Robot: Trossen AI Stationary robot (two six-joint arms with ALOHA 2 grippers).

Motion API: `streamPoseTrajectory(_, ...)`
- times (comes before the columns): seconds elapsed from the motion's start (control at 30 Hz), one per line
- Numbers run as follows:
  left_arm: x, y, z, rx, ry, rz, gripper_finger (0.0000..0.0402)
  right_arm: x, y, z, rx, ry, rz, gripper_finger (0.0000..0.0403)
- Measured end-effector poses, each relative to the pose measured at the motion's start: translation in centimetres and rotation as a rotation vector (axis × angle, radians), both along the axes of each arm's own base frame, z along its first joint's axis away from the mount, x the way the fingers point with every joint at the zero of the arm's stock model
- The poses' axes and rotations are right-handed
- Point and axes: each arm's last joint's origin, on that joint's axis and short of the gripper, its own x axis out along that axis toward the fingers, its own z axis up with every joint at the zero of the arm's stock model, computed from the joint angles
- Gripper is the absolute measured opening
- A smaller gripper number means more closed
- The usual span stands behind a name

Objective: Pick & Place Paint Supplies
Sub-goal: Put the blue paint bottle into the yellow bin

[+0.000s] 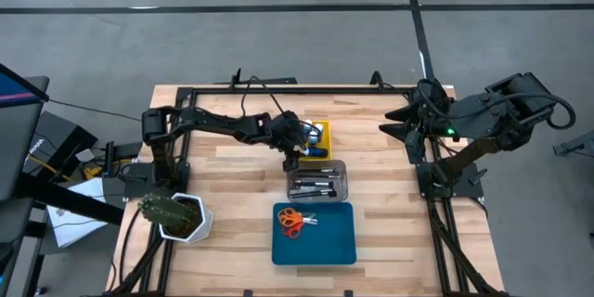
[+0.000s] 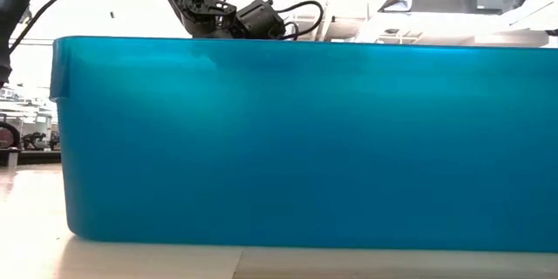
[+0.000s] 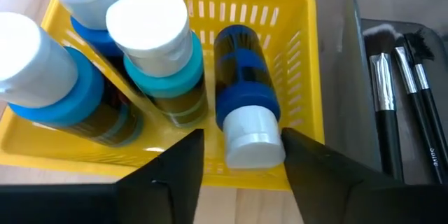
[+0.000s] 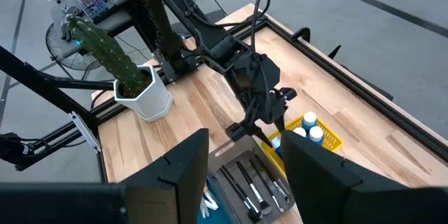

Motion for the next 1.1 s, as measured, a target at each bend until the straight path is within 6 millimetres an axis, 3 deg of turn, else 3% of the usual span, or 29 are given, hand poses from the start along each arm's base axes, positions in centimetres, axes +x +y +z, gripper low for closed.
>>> streamPoseTrajectory(0.23, -0.1, -0.1, 0.0, -0.026, 0.002, -0.019, 0.0106, 0.0, 0.0, 0.0, 0.000, 0.000, 0.000, 0.0175)
streamPoseTrajectory(0.7, 0.3, 0.0, 0.8, -0.041, -0.009, -0.007, 0.0105, 0.0, 0.0, 0.0, 0.002, -0.001, -0.001, 0.0175)
streamPoseTrajectory(0.93, -0.1, 0.0, 3.3, -0.041, -0.037, -0.015, 0.0105, 0.0, 0.0, 0.0, -0.003, 0.001, 0.002, 0.0175)
streamPoseTrajectory(1.1, -1.9, -0.4, 6.0, -0.049, -0.014, -0.024, 0.0105, -0.3, -0.1, 0.1, -0.008, -0.003, 0.006, 0.0175)
